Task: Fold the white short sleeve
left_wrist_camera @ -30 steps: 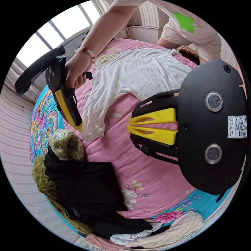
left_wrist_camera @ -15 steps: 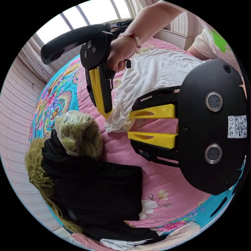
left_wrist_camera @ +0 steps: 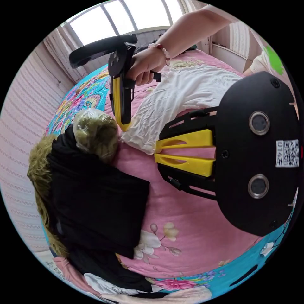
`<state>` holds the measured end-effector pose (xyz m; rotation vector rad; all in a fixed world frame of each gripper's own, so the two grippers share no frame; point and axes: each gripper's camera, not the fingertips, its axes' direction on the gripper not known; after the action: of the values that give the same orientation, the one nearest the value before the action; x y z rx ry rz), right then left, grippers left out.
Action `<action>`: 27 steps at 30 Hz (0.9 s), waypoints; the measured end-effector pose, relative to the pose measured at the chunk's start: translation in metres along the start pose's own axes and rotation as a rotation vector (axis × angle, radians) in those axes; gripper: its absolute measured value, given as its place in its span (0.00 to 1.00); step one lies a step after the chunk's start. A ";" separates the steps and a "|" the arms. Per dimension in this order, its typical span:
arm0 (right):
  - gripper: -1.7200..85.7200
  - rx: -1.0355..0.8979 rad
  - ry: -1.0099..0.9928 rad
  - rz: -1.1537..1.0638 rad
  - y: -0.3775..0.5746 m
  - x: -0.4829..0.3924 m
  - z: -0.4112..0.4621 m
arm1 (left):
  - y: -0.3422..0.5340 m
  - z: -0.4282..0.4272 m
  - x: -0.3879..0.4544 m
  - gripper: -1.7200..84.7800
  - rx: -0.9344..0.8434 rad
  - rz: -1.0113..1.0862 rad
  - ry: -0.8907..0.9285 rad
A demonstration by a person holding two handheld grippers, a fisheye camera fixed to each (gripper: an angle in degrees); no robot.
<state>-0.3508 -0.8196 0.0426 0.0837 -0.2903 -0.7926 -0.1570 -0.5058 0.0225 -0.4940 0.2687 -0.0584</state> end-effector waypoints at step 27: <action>0.05 0.018 -0.481 -0.040 0.346 -0.245 0.012 | 0.461 -0.150 0.047 0.09 -0.094 0.066 -0.266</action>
<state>-0.2785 -0.4016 0.0618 -0.0874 -0.7523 -0.8441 -0.1566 -0.1752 -0.3354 -0.5797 0.0275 0.0846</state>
